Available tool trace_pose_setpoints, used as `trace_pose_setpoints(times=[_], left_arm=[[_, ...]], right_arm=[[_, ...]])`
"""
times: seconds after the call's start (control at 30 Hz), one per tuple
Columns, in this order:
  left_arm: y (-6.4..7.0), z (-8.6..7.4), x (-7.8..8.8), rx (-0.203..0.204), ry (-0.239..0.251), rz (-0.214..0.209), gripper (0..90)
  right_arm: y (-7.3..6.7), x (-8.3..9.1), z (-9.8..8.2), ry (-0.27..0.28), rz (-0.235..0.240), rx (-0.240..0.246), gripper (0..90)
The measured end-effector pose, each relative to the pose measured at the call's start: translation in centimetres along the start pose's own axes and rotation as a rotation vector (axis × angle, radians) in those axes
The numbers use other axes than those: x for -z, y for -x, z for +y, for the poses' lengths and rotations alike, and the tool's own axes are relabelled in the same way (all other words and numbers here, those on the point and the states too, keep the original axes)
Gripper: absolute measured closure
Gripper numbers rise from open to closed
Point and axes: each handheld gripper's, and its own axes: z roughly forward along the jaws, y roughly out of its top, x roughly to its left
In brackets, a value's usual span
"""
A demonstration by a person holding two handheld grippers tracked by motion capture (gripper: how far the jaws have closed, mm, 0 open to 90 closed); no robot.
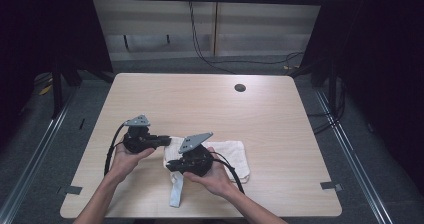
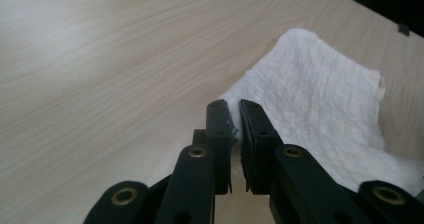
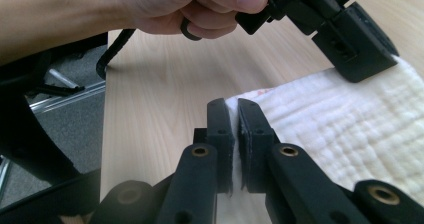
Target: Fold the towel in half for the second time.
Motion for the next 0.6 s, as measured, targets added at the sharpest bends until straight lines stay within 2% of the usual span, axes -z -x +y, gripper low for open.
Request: trace_pose_setpoints(times=[0.1,0.13,0.27,0.3,0.5,0.6], left_arm=[[-0.4,0.1,0.9,0.001,0.022,0.008,83.9],[-0.5,0.2,1.3,0.001,0.029,0.009,83.9],[-0.8,0.4,2.4,-0.011,0.042,0.031,83.9],[-1.1,0.5,3.1,-0.007,0.064,0.041,83.9],[-1.8,0.9,4.9,0.009,0.095,0.069,84.1],[-2.1,1.2,5.9,0.024,0.090,0.062,84.0]], right_arm=[[0.0,-0.6,0.7,0.022,0.007,-0.005,85.6],[-0.1,-1.1,1.1,0.041,0.024,-0.016,85.7],[-0.3,-1.9,1.8,0.048,0.030,-0.014,85.8],[-0.4,-2.2,2.5,0.060,0.027,-0.009,85.8],[-0.4,-2.4,4.4,0.106,0.037,-0.014,85.8],[-0.6,-2.5,5.5,0.124,0.046,-0.015,85.8]])
